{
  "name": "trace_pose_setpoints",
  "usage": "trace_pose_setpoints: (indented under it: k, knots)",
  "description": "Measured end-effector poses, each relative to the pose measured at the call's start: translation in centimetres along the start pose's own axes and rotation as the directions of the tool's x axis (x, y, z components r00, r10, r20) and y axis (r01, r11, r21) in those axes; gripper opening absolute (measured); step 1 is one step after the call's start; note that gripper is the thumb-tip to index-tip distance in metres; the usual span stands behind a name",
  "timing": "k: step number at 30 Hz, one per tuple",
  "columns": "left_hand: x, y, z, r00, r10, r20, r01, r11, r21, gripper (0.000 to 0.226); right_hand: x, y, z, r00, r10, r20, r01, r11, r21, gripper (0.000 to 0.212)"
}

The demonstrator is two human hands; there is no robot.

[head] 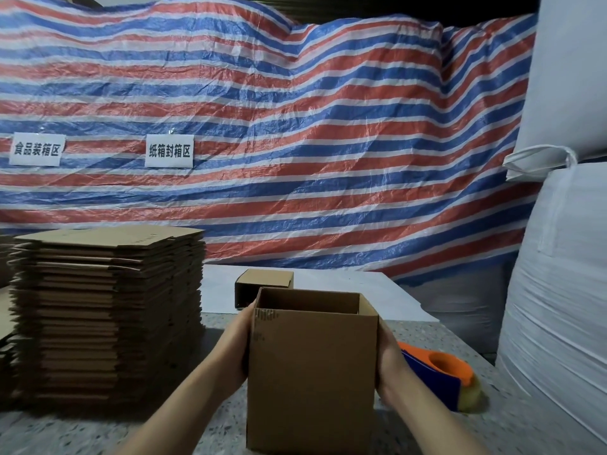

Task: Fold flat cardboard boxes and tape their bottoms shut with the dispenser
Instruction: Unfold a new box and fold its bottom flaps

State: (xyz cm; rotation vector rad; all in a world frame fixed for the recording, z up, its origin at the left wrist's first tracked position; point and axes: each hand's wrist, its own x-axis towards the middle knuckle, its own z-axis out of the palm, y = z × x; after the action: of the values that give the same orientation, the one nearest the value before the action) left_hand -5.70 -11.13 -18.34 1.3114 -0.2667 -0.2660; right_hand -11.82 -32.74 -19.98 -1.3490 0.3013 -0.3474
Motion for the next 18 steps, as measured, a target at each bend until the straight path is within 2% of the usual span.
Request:
trace_pose_setpoints:
  k: [4, 8, 12, 14, 16, 18]
  knots:
    - [-0.1, -0.1, -0.3, 1.000, -0.013, 0.003, 0.013, 1.000, -0.029, 0.053, 0.3, 0.4, 0.2, 0.996, 0.000, 0.085, -0.012, 0.990, 0.143, 0.068]
    - [-0.4, -0.3, -0.1, 1.000, -0.028, -0.013, 0.027, 0.999, -0.023, 0.037, 0.4, 1.4, 0.3, 0.998, -0.017, 0.054, 0.004, 0.971, 0.240, 0.070]
    - [-0.7, -0.7, 0.0, 1.000, 0.000, -0.018, -0.001, 1.000, -0.024, 0.036, 0.7, 2.0, 0.4, 0.998, -0.036, 0.046, 0.022, 0.963, 0.268, 0.069]
    - [-0.9, -0.7, -0.1, 1.000, 0.023, -0.008, -0.023, 0.999, -0.030, 0.023, 0.8, 2.0, 0.4, 0.998, -0.037, 0.051, 0.021, 0.958, 0.288, 0.069]
    - [-0.9, -0.7, -0.1, 0.998, 0.031, -0.057, -0.033, 0.999, -0.042, 0.019, 0.9, 2.1, 0.4, 0.998, -0.040, 0.057, 0.021, 0.954, 0.301, 0.069]
    - [-0.7, -0.6, -0.1, 0.991, 0.040, -0.131, -0.047, 0.997, -0.057, 0.026, 1.0, 2.3, 0.2, 0.997, -0.046, 0.067, 0.023, 0.949, 0.315, 0.070]
